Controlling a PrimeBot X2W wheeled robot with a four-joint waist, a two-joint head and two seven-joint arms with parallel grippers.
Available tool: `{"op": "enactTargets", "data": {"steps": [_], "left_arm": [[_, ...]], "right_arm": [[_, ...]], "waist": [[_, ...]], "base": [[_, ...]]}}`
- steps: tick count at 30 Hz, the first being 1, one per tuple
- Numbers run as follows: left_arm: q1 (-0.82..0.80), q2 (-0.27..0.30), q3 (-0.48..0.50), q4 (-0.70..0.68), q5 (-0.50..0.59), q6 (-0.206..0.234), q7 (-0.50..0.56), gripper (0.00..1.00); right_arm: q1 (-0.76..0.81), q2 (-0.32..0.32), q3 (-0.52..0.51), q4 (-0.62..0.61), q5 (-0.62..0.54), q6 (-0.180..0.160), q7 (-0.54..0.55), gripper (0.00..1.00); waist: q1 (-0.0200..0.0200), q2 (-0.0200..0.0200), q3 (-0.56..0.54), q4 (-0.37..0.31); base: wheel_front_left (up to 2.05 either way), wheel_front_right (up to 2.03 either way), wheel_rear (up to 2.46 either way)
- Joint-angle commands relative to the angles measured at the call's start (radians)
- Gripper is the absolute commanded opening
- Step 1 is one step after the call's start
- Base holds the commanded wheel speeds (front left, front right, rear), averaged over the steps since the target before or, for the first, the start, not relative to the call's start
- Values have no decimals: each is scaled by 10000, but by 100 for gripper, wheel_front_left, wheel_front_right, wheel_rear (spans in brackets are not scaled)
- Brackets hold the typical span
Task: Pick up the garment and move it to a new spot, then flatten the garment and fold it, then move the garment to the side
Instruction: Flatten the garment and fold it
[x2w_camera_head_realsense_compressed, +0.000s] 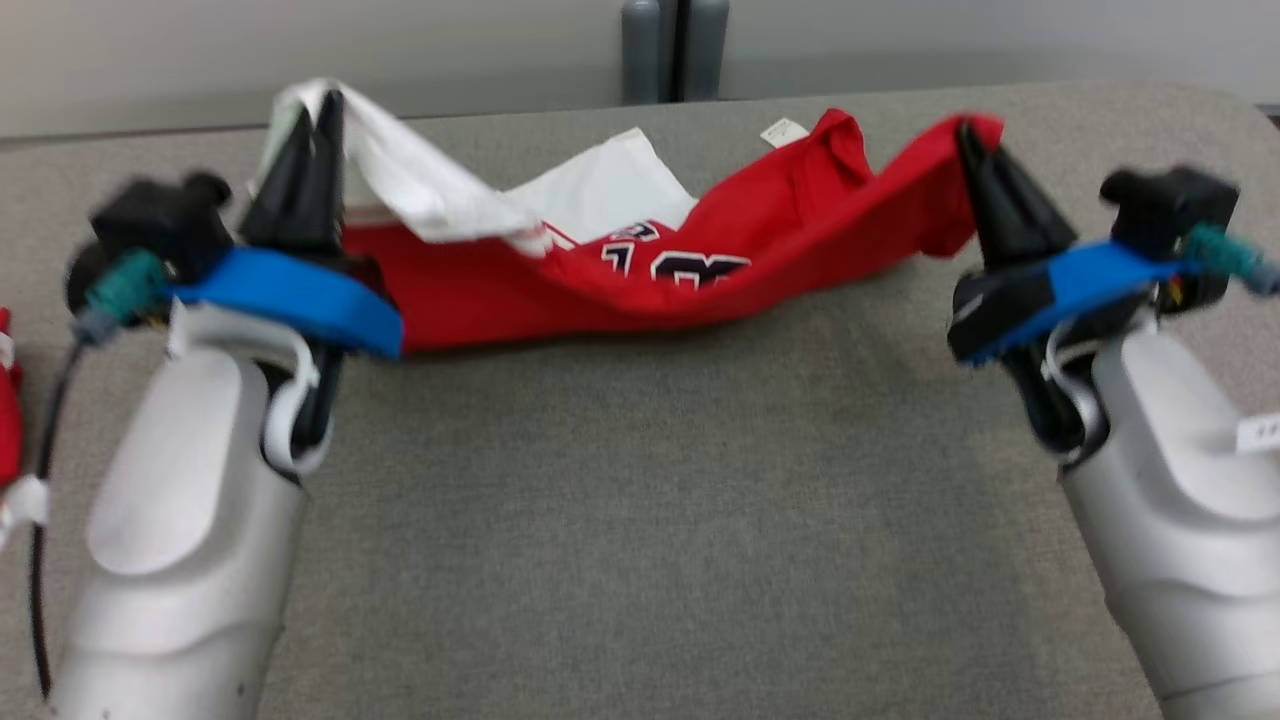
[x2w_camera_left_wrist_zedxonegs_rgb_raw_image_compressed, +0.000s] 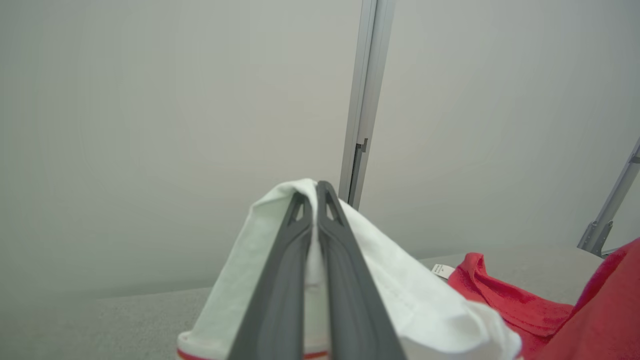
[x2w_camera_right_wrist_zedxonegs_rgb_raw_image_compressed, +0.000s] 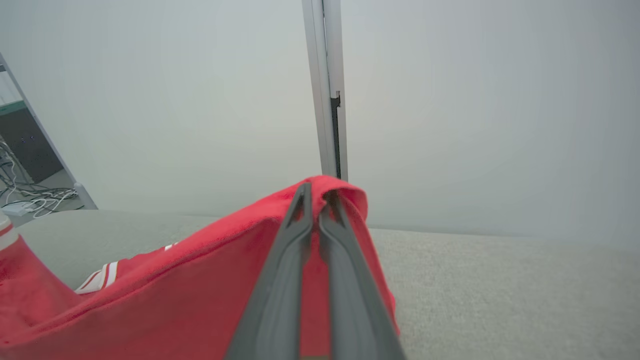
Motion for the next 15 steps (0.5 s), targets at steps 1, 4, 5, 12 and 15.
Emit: {"op": "enactTargets", "data": {"steps": [1,4,5,12,15], "left_arm": [[-411,94,62,61,-65,-75,72,0],[-2455,446,-145,395,-386,-80,605,0],[-3158,587,-172,538,-466,-81,745,0],[-7753,982,-98,2446,-492,-68,1255,0],[-9377,971,-39,3254,-421,-58,1151,0]], "right_arm": [[-405,-9,18,67,104,5,54,0],[-2304,-6,73,613,550,4,468,0],[-2969,-6,51,858,709,4,628,0],[-7258,67,-509,2728,1696,4,1328,0],[-8743,114,-865,3565,1979,5,1300,0]], "waist": [[-3,-3,266,131],[-3,-3,927,82],[-3,-3,1152,64],[-3,-3,2185,-2],[-3,-3,2442,-46]], "base": [[0,0,0],[0,0,0],[0,0,0],[0,0,0],[0,0,0]]}}
